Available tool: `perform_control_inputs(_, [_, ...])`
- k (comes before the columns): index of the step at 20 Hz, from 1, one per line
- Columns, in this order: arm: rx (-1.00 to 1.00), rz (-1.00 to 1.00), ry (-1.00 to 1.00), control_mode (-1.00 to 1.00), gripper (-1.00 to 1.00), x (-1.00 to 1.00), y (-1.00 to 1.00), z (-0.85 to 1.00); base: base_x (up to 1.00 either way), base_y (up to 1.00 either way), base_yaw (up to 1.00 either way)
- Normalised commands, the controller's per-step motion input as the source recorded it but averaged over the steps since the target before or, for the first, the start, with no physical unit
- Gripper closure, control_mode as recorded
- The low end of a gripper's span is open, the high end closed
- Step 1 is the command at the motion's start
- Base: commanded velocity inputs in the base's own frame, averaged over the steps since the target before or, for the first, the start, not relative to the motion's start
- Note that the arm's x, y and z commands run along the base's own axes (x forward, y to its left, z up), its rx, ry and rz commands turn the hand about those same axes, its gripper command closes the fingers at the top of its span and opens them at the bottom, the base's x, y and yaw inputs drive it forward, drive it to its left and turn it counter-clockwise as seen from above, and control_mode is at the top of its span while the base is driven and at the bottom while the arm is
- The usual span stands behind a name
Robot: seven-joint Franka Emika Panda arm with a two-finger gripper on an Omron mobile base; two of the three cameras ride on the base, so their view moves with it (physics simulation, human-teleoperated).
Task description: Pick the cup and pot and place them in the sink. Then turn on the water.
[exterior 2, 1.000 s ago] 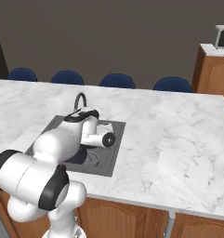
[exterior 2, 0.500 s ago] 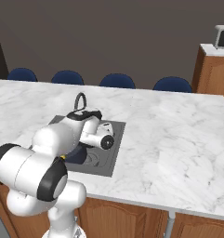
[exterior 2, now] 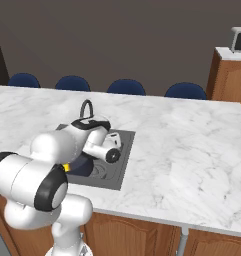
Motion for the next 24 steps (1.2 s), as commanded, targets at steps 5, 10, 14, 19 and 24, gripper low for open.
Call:
perform_control_inputs(5, [0.02,-0.01,-0.04,-1.0,-1.0,0.01,-0.01,0.0,0.0,0.0,0.0])
perform_control_inputs(10, [0.01,0.0,-0.04,-1.0,-1.0,0.0,0.0,0.0,0.0,0.0,0.0])
perform_control_inputs(14, [0.0,0.0,-0.02,-1.0,-1.0,0.0,0.0,0.0,0.0,0.0,0.0])
perform_control_inputs(19, [0.0,0.0,-0.02,-1.0,-1.0,0.0,0.0,0.0,0.0,0.0,0.0])
perform_control_inputs(24, [0.0,0.0,-0.01,-1.0,-1.0,0.0,0.0,0.0,0.0,0.0,0.0])
